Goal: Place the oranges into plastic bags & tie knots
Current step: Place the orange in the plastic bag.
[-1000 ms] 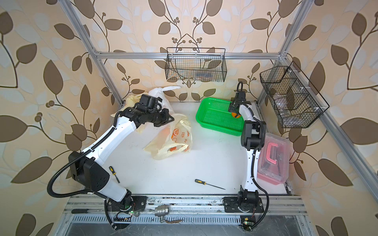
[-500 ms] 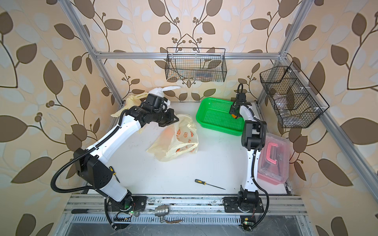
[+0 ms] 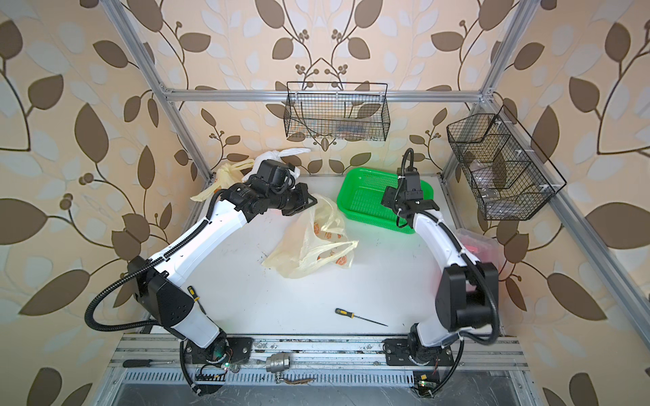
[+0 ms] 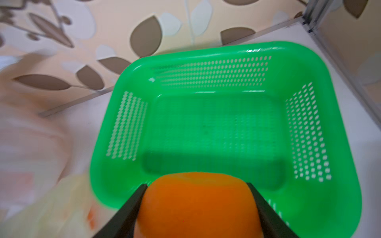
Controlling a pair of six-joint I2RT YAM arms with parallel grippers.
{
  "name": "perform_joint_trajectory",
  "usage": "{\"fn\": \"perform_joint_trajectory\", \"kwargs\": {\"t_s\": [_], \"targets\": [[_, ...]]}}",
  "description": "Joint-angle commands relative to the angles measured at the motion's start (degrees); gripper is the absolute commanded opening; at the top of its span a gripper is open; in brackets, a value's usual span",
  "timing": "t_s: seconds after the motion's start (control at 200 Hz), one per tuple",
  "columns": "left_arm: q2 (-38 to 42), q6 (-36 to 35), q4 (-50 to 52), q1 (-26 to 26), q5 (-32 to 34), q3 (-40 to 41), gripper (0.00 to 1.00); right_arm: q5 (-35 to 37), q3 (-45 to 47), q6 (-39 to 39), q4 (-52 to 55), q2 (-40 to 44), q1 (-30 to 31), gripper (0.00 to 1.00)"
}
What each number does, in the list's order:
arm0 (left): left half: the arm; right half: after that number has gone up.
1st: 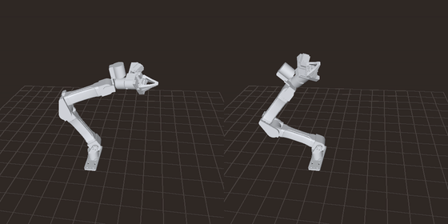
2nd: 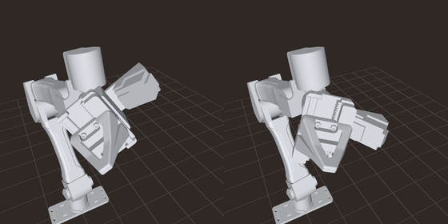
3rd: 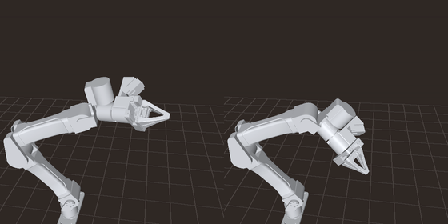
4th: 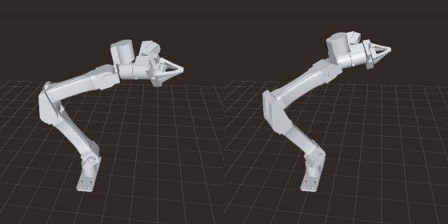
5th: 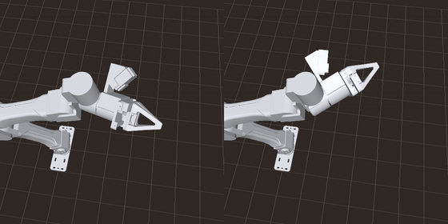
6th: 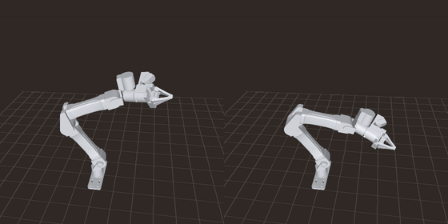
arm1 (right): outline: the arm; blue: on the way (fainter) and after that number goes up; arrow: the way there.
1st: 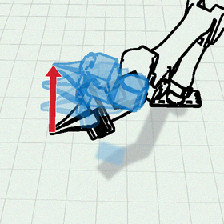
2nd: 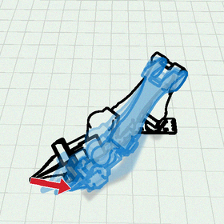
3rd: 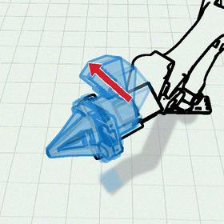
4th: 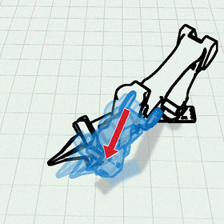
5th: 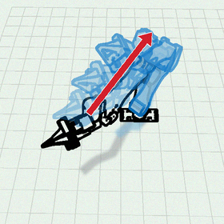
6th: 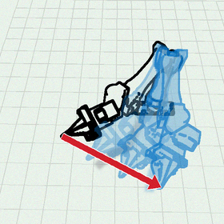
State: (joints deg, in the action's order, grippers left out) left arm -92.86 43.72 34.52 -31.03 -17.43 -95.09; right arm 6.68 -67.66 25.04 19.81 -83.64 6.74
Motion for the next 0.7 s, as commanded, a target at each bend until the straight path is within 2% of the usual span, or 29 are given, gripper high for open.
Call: {"fn": "perform_joint_trajectory", "kwargs": {"t_s": [0.0, 0.1, 0.275, 0.5, 0.695], "targets": [[-1.2, 2.6, -4.5, 0.4, 1.8, -3.6, 0.0, 2.5, 9.1, 4.7, 2.3, 8.2, 3.3, 0.54], [-3.8, 2.9, -5.5, 0.4, 0.9, -5.6, 0.0, 3.1, 15.7, 7.8, 5.0, 17.1, 7.8, 0.54], [-7.2, 3.0, -5.9, 0.4, -1.7, -7.8, 0.0, -7.8, 19.7, 7.2, -0.9, 25.3, 12.4, 0.53], [-7.1, 3.3, -7.3, 0.4, -2.9, -6.4, 0.0, -19.8, 16.4, 7.8, -10.0, 20.2, 15.7, 0.53], [-5.3, 2.3, -7.7, 0.5, -3.0, -4.0, 0.0, -19.3, 12.8, 9.9, -17.2, 10.6, 20.2, 0.52]]}}
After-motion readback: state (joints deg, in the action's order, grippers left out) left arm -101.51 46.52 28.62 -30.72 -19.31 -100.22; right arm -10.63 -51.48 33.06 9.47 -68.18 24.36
